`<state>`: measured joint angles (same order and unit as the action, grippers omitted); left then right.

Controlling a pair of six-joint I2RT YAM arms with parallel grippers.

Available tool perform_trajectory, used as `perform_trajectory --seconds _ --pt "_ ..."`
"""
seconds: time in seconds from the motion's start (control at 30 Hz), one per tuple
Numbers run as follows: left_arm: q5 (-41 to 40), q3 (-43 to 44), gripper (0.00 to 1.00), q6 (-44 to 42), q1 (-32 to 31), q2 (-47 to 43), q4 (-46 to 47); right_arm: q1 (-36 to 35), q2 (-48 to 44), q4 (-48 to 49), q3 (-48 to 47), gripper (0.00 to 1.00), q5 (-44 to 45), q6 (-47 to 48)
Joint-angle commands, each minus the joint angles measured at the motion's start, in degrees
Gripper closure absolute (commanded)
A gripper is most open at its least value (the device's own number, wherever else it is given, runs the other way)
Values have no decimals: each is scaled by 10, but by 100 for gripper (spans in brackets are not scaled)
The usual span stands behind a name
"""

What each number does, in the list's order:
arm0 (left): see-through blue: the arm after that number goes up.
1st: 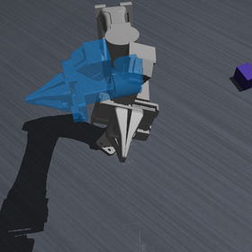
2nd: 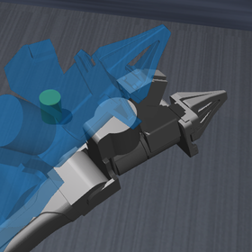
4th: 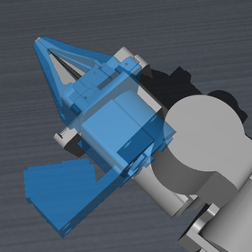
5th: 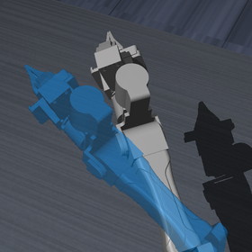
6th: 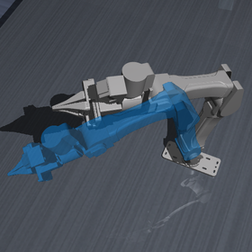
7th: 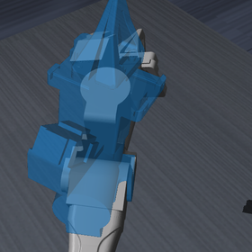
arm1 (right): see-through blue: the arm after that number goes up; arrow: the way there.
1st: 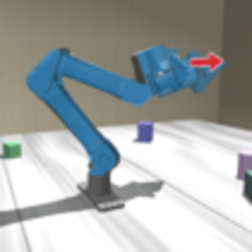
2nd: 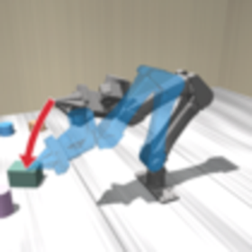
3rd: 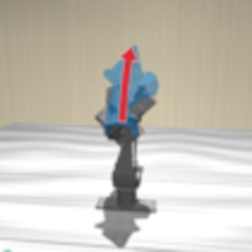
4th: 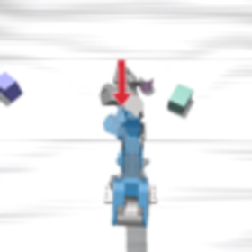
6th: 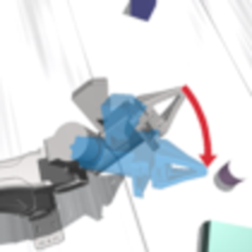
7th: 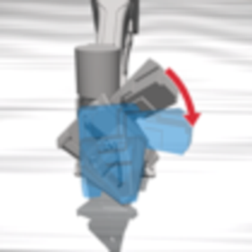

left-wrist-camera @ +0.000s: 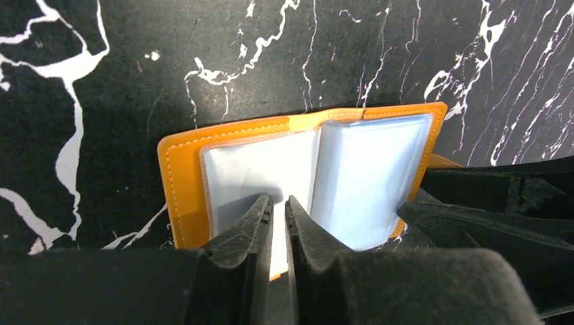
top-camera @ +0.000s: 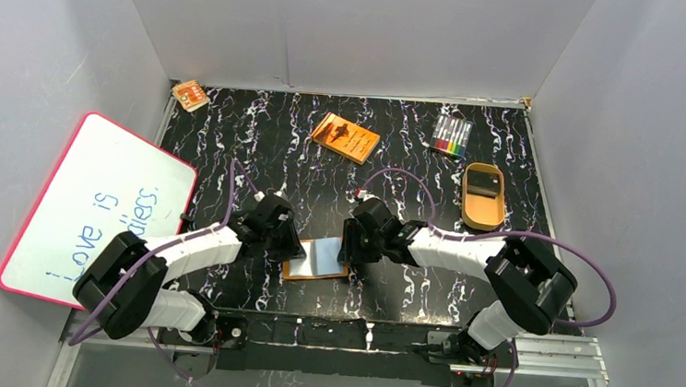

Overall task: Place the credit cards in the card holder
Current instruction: Open the card holder at the center of the board.

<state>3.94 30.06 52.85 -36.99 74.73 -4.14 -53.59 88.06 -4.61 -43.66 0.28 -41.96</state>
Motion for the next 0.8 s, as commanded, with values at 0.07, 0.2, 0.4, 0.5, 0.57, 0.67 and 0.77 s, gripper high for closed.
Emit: perform_trajectory --seconds 0.07,0.2,0.4,0.5,0.57,0.67,0.77 --pt "-12 -15 89 -20 -3 28 -3 6 -2 -2 -7 51 -10 0" --pt "-4 -18 89 -21 -2 29 6 6 11 -1 -14 50 -25 4" --pt "10 -18 88 -21 -2 27 16 5 25 -3 -28 46 -35 10" --pt "14 -17 87 -21 -3 29 18 5 30 -1 -34 43 -38 10" --pt "17 -18 87 -20 -2 30 19 5 34 -4 -37 41 -39 11" --pt "21 -19 85 -18 -3 26 19 6 38 -3 -39 40 -41 11" --pt "25 -21 77 -12 -3 18 21 5 43 0 -41 39 -45 10"
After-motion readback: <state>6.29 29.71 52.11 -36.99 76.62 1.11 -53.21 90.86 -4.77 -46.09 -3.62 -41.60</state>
